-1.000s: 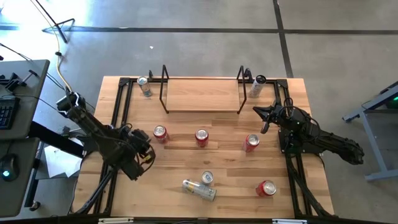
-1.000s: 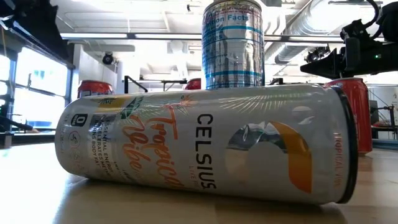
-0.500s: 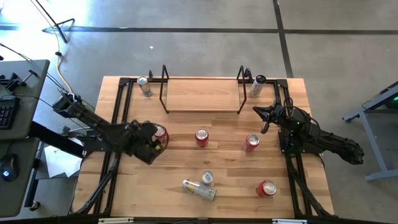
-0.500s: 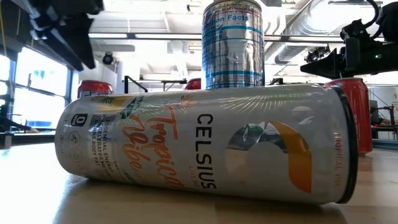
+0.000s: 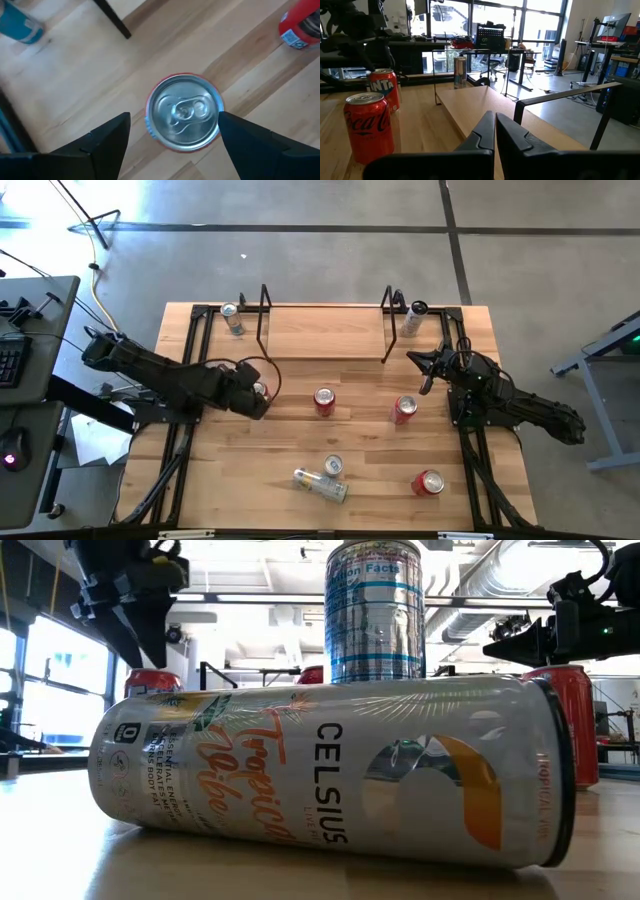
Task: Place canned beverage on shelf
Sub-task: Put the left red soda can on the shelf
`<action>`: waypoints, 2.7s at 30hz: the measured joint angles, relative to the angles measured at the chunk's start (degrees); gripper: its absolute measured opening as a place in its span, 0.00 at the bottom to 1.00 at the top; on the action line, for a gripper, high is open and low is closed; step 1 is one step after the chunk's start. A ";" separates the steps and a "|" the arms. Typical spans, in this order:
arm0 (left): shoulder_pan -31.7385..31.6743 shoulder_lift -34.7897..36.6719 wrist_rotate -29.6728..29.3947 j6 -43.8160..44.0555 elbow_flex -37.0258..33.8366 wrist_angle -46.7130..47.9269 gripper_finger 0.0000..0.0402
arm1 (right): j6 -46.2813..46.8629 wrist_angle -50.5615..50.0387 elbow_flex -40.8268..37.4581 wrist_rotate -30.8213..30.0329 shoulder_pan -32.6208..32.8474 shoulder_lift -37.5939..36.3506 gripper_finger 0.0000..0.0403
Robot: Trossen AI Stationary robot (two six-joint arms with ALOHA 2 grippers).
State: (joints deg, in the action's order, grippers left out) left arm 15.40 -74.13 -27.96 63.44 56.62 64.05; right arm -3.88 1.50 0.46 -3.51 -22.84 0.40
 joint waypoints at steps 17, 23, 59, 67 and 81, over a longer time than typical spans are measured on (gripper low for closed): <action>-6.82 0.00 6.66 -5.15 0.00 -2.69 0.73 | 0.00 0.00 0.01 0.00 0.00 0.00 0.00; -7.88 0.00 8.27 -5.87 0.00 -2.69 0.73 | 0.00 0.00 0.00 0.00 0.00 0.00 0.00; -14.03 -2.08 10.99 -29.84 4.41 -2.71 0.57 | 0.00 0.00 -0.01 0.00 -0.01 0.00 0.00; -18.45 -2.08 12.42 -39.82 14.03 -4.49 0.57 | 0.00 0.00 0.00 0.02 0.00 0.00 0.00; -31.67 -14.72 24.39 -68.46 36.34 -1.20 0.57 | 0.00 0.00 -0.02 0.02 -0.02 0.00 0.00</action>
State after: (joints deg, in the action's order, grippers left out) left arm -16.27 -88.84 -3.57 -5.02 92.96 62.85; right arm -3.88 1.50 0.45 -3.49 -22.85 0.40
